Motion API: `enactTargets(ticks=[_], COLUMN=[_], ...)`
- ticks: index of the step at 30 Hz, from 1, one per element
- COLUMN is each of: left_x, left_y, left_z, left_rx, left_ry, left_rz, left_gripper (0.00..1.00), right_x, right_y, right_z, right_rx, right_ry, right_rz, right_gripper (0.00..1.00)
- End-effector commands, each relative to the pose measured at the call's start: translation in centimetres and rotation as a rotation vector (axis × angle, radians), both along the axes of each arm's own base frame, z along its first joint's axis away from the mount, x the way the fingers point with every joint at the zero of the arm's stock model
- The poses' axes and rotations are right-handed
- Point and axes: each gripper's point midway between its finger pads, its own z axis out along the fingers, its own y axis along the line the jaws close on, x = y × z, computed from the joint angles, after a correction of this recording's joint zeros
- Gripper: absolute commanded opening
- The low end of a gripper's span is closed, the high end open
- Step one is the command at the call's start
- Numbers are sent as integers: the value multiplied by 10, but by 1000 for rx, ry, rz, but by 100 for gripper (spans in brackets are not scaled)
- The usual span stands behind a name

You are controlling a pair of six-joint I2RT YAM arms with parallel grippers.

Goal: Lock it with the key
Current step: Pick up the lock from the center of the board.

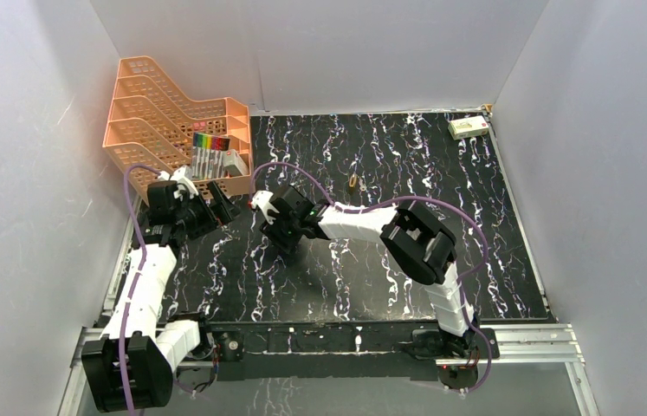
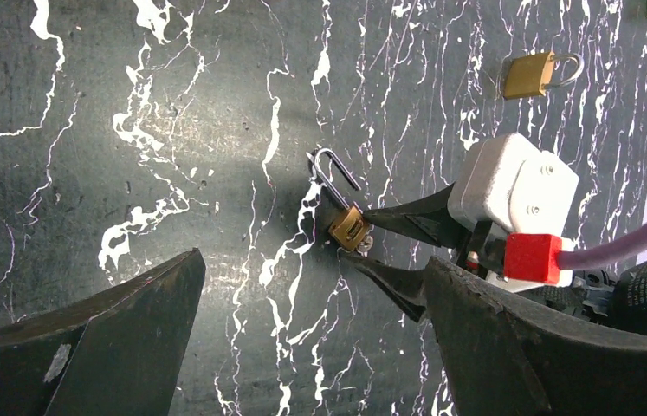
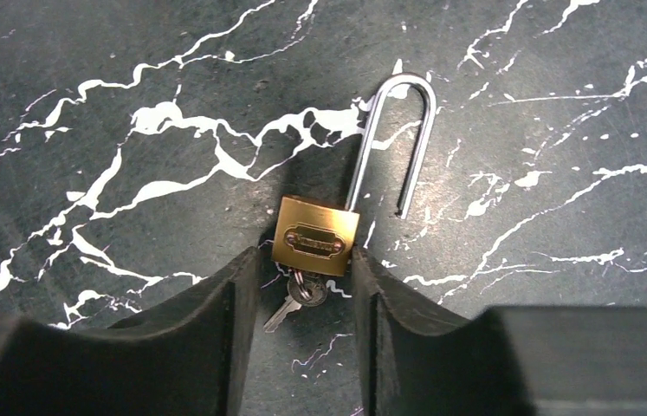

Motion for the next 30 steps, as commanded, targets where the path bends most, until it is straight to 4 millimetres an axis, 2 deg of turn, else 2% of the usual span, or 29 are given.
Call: enactTargets(ticks=[1,6,8,10,12,20,30], left_x=[-2,-4,-4,-4,-4,-4,-5], left_y=[-4,-8,-9,-12,-14,-17,-15], left_z=[1,-1,-1,-1,1,12,9], left_rx=[-23,-44,-54,-62,-71,-85,-108], left_ry=[-5,-2,-2,-4,-9,-62,-106], left_rz=[-27,-34,-40,-52,-68,-76,-14], left_gripper=[98,98,98,98,98,98,98], right_x=[17,23,23,22,21,32,22], right_y=[4,-1,-2,-2,0,5,16], right_z=[3,0,1,2,4,6,17], right_rx=[-3,-20,-19,-10,3,9,79], right_ry=[-54,-68,-69,-63,-62,-74,-23], right_rz=[-58,-102,-112,-110,-111,-169,-158], right_gripper=[47,34,38,52,60,62,61])
